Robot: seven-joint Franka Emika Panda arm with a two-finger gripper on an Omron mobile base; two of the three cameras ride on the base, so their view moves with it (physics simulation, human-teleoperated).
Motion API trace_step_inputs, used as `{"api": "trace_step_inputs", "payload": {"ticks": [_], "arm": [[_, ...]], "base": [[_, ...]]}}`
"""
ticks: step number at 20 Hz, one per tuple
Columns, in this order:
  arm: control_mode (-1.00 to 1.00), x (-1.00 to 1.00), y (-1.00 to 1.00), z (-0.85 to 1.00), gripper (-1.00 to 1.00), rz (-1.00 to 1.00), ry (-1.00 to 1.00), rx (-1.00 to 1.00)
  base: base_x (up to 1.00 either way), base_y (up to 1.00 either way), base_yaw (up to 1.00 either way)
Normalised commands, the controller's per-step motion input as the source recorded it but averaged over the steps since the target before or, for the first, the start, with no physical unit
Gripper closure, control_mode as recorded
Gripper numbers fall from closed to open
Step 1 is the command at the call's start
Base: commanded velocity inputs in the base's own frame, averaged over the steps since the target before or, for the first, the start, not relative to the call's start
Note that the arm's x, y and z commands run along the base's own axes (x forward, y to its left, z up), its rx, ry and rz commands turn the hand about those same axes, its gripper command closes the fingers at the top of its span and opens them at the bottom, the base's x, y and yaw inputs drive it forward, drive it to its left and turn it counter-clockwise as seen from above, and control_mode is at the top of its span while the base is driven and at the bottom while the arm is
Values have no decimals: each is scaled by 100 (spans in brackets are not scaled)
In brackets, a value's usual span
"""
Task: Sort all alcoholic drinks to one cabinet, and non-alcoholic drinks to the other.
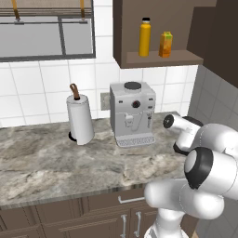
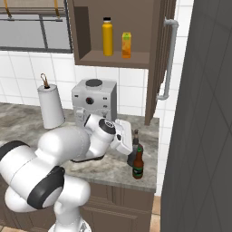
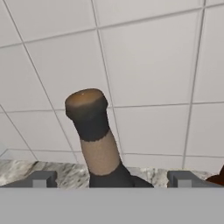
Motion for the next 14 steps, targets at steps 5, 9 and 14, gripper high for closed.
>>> {"api": "trace_step_inputs", "payload": {"ticks": [5, 9, 14], "arm": [[-100, 0, -2, -1, 100, 0, 0, -3], [-100, 0, -6, -4, 100, 0, 0, -3], [-100, 0, -7, -5, 100, 0, 5, -2]], "base": [[0, 0, 0], [0, 0, 0], [0, 0, 0]]}}
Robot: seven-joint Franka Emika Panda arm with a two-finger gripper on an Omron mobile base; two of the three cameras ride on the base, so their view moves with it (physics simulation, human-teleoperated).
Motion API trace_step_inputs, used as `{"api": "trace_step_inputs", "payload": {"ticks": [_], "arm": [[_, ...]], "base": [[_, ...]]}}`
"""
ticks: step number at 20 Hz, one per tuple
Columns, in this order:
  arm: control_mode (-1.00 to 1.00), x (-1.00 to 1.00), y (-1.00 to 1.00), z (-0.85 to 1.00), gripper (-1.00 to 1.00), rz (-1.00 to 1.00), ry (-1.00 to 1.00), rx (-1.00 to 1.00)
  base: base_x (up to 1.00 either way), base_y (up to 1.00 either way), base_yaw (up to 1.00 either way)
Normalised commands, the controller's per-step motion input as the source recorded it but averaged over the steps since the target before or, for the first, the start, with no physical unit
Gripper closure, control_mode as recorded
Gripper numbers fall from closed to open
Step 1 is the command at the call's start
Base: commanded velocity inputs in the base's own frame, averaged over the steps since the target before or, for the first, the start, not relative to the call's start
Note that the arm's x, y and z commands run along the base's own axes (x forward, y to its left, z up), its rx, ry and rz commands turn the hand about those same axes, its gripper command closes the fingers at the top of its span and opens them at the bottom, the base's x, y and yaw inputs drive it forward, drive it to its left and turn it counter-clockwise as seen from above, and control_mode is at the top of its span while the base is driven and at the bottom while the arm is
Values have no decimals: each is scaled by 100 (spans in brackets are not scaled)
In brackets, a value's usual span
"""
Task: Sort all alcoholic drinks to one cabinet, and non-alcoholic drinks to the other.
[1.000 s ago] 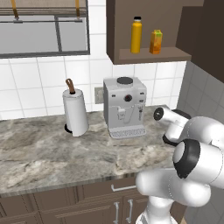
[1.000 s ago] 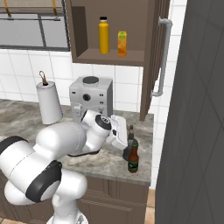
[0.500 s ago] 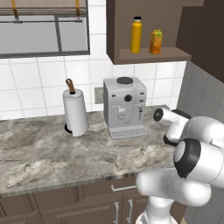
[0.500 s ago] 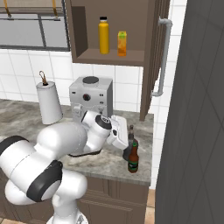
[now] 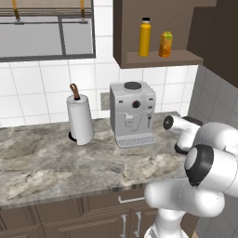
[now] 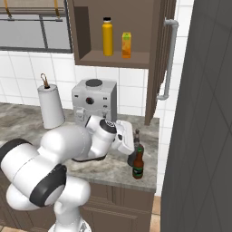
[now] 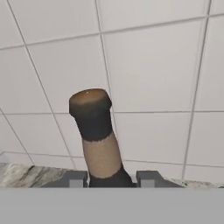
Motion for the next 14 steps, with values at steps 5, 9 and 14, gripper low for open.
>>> {"api": "trace_step_inputs", "payload": {"ticks": [5, 9, 14], "arm": [[-100, 0, -3, 5, 100, 0, 1, -1], [-100, -4, 3, 24, 100, 0, 0, 0], [-100, -12, 12, 22, 100, 0, -4, 0]], "base": [[0, 0, 0], [0, 0, 0], [0, 0, 0]]}}
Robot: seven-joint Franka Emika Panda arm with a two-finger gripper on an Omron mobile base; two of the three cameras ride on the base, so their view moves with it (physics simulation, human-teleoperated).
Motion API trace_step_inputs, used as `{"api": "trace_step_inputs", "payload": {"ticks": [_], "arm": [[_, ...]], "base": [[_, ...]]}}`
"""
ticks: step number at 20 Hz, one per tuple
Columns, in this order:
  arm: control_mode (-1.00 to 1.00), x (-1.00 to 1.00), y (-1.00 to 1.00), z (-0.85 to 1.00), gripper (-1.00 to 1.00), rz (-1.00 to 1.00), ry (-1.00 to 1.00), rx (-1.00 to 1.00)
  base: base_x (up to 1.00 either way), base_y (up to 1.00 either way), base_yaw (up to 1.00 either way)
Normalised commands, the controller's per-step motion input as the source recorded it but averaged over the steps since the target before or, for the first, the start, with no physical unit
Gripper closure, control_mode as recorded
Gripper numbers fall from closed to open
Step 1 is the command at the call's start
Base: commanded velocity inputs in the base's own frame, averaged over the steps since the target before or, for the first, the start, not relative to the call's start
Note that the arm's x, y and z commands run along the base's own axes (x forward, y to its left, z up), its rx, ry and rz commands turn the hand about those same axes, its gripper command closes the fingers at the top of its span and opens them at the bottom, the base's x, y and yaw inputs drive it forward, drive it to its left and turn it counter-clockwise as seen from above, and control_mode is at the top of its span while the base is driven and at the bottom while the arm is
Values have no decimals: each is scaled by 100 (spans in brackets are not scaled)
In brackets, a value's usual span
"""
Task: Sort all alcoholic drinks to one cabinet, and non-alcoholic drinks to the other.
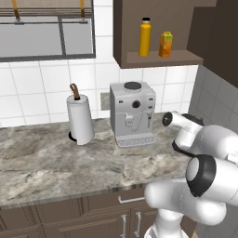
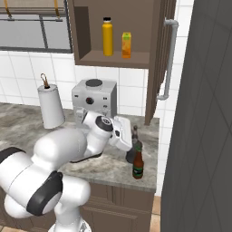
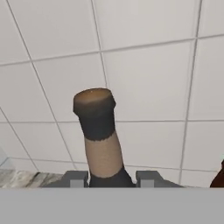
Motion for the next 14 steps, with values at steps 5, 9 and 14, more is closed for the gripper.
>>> {"api": "trace_step_inputs", "payload": {"ticks": [5, 9, 14], "arm": [[-100, -8, 20, 23, 100, 1, -6, -2], [-100, -7, 25, 24, 100, 5, -2, -3], [-100, -11, 23, 28, 100, 8, 0, -3]], "base": [[0, 0, 0], [0, 0, 0], [0, 0, 0]]}}
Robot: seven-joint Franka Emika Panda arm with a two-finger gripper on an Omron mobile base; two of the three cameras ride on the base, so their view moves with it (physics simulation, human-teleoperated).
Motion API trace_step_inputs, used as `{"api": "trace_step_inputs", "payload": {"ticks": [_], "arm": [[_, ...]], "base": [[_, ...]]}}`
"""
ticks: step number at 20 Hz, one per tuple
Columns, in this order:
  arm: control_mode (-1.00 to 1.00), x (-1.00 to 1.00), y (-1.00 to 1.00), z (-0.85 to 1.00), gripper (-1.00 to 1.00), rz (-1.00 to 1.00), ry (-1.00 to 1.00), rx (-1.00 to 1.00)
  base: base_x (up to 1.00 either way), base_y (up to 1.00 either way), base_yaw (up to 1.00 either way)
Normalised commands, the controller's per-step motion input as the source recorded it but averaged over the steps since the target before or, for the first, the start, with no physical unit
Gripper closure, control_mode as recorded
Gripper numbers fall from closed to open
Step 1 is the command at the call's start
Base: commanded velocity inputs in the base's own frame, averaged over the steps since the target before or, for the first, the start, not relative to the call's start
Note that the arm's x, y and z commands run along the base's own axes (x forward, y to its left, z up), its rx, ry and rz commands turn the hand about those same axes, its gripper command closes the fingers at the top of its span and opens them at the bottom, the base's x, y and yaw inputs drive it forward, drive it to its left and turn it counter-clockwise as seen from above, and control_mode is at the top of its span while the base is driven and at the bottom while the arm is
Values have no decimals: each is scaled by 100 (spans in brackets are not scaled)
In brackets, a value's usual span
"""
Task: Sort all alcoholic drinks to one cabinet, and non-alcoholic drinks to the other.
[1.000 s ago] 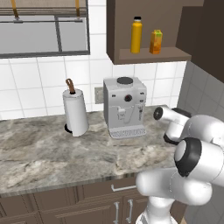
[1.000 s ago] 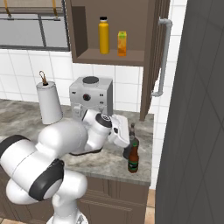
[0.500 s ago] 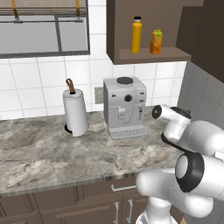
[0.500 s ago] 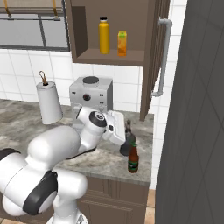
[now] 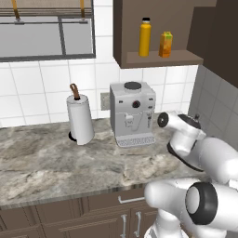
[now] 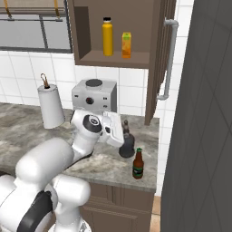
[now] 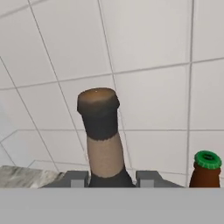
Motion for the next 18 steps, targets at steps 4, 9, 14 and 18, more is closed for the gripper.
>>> {"api": "trace_step_inputs", "payload": {"ticks": [4, 9, 14, 18], "arm": [[-100, -18, 24, 28, 100, 11, 1, -2], [-100, -23, 26, 28, 100, 16, 2, 0], [-100, -27, 25, 27, 100, 19, 2, 0], [-100, -27, 22, 26, 100, 22, 4, 0]], "base": [[0, 0, 0], [0, 0, 0], [0, 0, 0], [0, 0, 0]]}}
